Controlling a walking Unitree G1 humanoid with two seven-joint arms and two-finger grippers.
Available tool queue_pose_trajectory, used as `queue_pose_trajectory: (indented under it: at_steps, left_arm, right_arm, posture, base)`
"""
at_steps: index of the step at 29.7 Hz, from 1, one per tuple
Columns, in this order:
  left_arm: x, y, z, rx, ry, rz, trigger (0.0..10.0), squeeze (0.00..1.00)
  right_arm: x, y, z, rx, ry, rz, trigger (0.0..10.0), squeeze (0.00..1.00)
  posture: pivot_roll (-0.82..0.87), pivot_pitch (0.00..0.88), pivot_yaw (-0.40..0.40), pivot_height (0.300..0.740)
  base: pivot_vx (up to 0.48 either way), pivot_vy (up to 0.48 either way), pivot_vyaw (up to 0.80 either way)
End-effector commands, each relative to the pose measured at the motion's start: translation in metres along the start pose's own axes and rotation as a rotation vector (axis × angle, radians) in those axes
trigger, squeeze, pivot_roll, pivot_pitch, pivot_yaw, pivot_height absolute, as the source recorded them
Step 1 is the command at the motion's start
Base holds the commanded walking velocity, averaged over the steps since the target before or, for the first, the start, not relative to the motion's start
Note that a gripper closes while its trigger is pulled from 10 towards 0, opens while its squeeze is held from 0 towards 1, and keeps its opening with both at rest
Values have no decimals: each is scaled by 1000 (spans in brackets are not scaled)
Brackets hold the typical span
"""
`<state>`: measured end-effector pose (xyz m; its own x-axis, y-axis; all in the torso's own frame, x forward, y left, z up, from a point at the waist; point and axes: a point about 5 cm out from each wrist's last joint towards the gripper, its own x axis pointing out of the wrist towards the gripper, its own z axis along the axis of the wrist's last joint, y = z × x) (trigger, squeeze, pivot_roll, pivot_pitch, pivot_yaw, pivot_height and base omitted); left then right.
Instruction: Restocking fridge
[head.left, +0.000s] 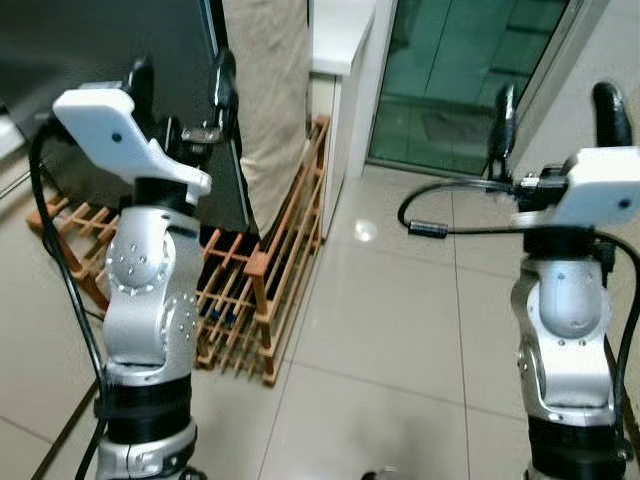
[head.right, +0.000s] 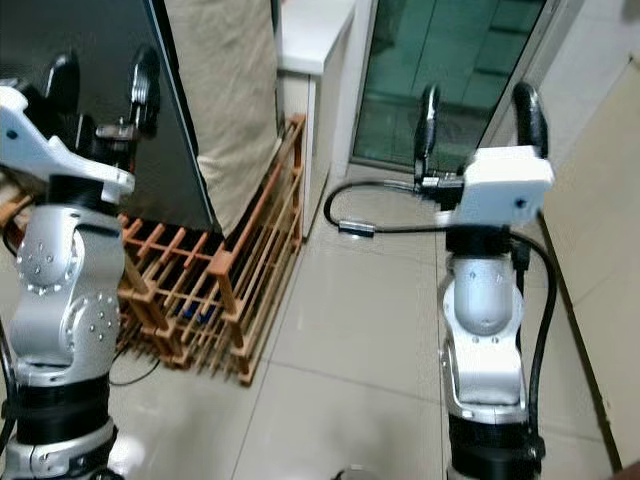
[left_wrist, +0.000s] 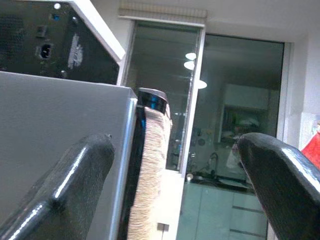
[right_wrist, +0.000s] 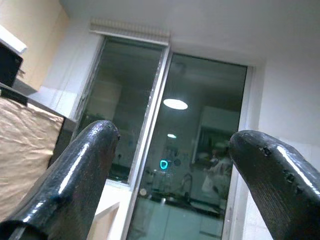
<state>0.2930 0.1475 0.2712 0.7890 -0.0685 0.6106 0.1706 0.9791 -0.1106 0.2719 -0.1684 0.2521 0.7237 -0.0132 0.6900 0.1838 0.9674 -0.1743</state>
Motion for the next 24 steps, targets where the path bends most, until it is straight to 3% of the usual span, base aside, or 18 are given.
queue_pose_trajectory:
  at_steps: [1, 8, 15, 24]
  left_arm:
    - [5, -3, -1, -9, -1, -8, 10000, 0]
    - [7, -4, -1, -55, 16, 19, 10000, 0]
    - [9, 8, -2, -85, 19, 112, 10000, 0]
    - [8, 20, -10, -48, 70, 202, 10000, 0]
  right_arm:
    - [8, -4, -3, -28, -1, -17, 10000, 0]
    - [11, 9, -4, -12, 10, 29, 10000, 0]
    - [11, 18, -3, 2, -7, 61, 10000, 0]
    - [9, 25, -11, 30, 36, 114, 10000, 0]
  posture:
    - [-66, 0, -7, 740]
    - [-69, 0, 2, 740]
    - [-64, 0, 2, 740]
    - [-65, 0, -4, 740]
  base:
    - [439, 0, 0]
    - [404, 137, 0]
    - [0, 465, 0]
    - [0, 0, 0]
